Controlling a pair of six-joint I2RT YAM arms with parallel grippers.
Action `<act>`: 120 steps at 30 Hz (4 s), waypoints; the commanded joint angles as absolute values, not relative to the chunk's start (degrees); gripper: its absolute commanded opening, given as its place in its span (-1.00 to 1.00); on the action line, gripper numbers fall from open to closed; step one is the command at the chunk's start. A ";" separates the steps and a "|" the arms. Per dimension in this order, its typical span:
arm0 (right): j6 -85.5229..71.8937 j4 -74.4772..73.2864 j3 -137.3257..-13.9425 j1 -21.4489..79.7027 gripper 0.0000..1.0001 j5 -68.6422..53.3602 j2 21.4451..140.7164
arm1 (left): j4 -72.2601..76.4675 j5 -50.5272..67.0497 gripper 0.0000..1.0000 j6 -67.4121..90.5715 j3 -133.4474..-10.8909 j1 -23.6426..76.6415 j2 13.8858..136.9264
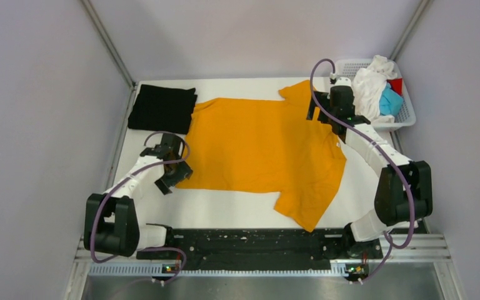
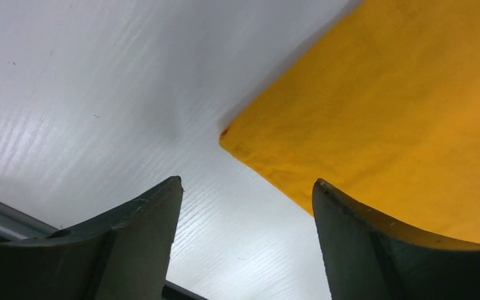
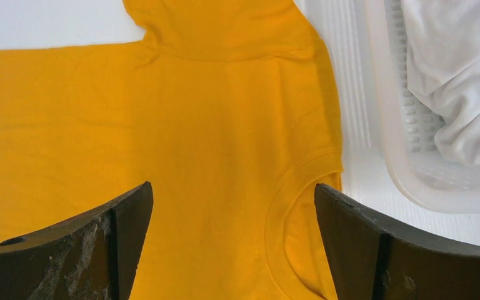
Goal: Fold and stack the t-shirts
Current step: Grab the side of the flattened tshirt closest away from the robot with both arms, then fold the flattened tshirt in 1/3 of the way
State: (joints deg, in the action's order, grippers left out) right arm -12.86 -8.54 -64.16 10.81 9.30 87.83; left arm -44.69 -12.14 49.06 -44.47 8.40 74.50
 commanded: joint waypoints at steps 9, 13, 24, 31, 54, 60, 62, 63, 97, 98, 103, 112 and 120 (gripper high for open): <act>-12.81 -8.26 -64.80 10.66 0.97 11.02 88.11 | -35.44 -15.65 0.24 57.76 -40.77 5.55 78.13; -12.82 -8.25 -64.70 10.65 0.97 11.29 88.18 | -35.02 -16.48 0.06 58.40 -40.92 5.30 81.23; -14.51 -10.45 -64.95 10.65 0.97 10.16 87.70 | -31.81 -12.19 -0.89 59.07 -39.80 5.24 86.06; -17.96 -14.45 -63.98 10.71 0.96 9.92 85.87 | -33.48 -10.17 -1.00 57.88 -39.90 5.27 83.43; -49.90 -55.45 -38.98 41.16 0.53 5.44 60.73 | -39.57 -6.33 -1.00 51.31 -38.34 5.21 75.81; -51.58 -51.07 -33.96 45.86 0.22 3.37 61.58 | -39.51 -5.95 -1.00 50.98 -39.24 5.26 75.72; -51.67 -48.15 -32.74 46.66 0.15 2.65 63.02 | -39.85 -6.35 -1.00 51.00 -39.35 5.27 75.40; -51.68 -46.62 -32.22 46.87 0.11 1.98 63.78 | -39.97 -6.34 -1.00 50.86 -39.50 5.27 75.29; -57.29 -63.51 -37.15 47.47 -1.00 0.60 48.75 | -52.36 -0.37 -1.00 51.82 -34.70 5.27 58.96; -56.46 -62.68 -38.69 47.51 -1.00 2.69 49.46 | -51.74 1.26 -1.00 51.59 -35.47 5.25 59.47; -50.61 -55.76 -44.91 44.48 -1.00 6.86 55.48 | -48.95 6.54 -1.00 50.51 -39.81 5.27 63.08; -36.75 -48.65 -55.45 33.37 -1.00 5.98 64.02 | -45.59 6.24 -1.00 51.70 -48.85 5.27 71.43; -30.19 -39.46 -58.72 22.96 -1.00 2.33 69.24 | -43.99 2.59 -1.00 51.74 -57.23 5.10 79.96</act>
